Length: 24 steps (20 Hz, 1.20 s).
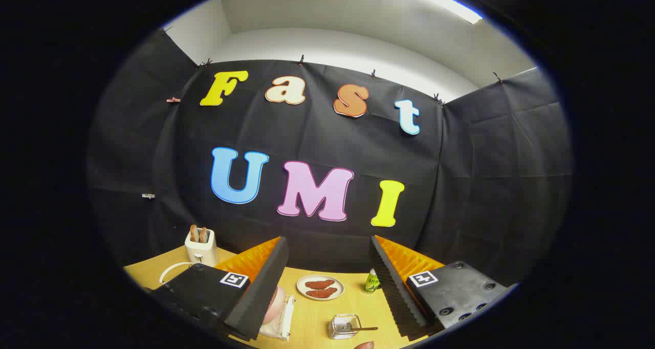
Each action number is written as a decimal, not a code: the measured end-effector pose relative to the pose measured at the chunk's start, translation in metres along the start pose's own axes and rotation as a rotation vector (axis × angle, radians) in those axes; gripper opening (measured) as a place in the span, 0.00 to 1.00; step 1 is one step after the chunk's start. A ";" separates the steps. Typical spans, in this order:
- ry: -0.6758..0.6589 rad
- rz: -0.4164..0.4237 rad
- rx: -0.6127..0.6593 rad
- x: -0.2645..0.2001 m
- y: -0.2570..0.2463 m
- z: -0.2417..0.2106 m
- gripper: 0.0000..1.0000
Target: Take the plate from the dish rack, then take the spoon from the basket and place it into the plate.
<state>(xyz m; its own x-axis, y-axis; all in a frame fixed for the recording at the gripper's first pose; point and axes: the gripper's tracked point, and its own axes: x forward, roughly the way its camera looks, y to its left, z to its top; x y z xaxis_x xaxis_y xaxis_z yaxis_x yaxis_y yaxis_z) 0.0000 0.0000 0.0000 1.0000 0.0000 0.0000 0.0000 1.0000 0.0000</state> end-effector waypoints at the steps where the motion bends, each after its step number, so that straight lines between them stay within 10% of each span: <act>1: 0.003 0.004 -0.002 0.002 0.003 -0.002 0.97; 24: 0.122 0.013 0.031 0.016 0.031 -0.041 0.97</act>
<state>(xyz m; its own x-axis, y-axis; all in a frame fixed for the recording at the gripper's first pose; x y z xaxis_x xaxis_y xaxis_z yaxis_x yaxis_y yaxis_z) 0.0157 0.0315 -0.0412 0.9925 0.0148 -0.1211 -0.0111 0.9994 0.0315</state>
